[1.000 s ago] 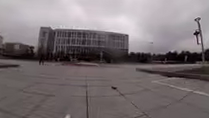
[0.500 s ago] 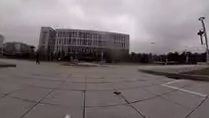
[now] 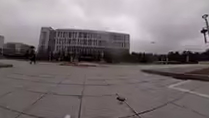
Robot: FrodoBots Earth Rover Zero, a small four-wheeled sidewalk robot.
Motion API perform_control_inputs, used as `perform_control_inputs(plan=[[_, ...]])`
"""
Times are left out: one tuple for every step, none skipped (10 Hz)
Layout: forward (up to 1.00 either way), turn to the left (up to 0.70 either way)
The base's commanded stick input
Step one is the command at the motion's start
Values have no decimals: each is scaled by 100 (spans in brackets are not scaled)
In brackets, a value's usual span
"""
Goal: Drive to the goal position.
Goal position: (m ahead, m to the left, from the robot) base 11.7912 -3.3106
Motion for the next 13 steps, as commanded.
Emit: perform_control_inputs(plan=[[70,0],[70,0],[70,0],[70,0],[70,0],[70,0],[70,0],[70,0],[70,0],[70,0],[70,0],[70,0],[70,0]])
